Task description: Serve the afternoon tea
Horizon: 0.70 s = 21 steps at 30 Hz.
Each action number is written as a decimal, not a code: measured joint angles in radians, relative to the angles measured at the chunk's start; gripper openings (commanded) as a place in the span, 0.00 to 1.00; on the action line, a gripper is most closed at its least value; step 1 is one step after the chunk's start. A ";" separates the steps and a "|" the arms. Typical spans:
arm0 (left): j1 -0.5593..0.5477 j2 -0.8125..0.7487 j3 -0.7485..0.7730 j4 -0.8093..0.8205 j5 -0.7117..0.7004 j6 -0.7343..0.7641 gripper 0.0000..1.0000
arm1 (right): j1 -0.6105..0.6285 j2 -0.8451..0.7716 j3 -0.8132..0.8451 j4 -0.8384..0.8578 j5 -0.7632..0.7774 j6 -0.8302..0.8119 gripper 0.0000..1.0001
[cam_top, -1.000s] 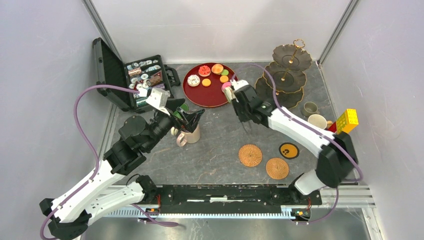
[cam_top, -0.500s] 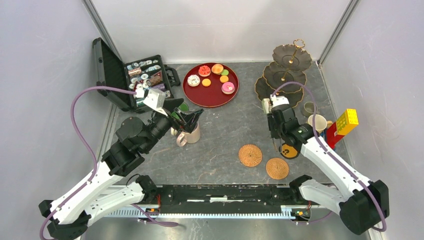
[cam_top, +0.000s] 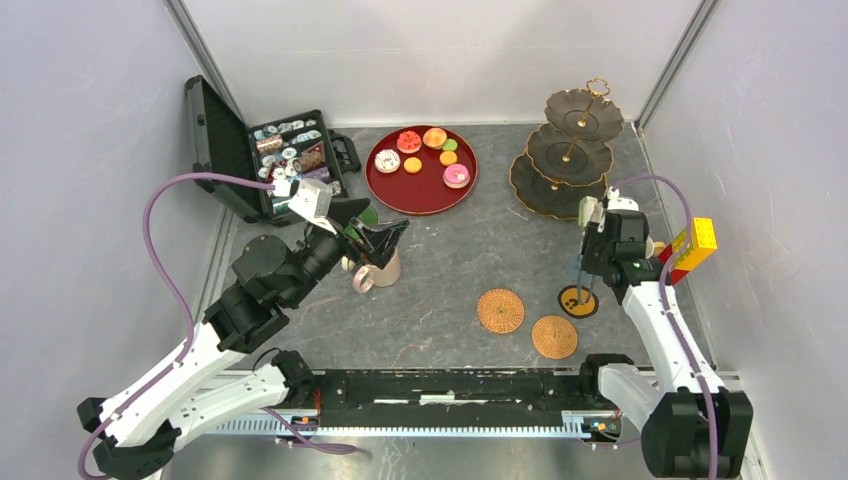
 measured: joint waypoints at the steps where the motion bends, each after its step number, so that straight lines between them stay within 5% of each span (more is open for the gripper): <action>1: 0.000 0.000 0.000 0.000 0.000 0.000 1.00 | -0.021 0.001 0.000 0.011 -0.010 -0.002 0.27; 21: -0.010 0.027 0.000 0.000 -0.001 0.000 1.00 | -0.165 0.281 0.078 0.229 -0.083 -0.060 0.30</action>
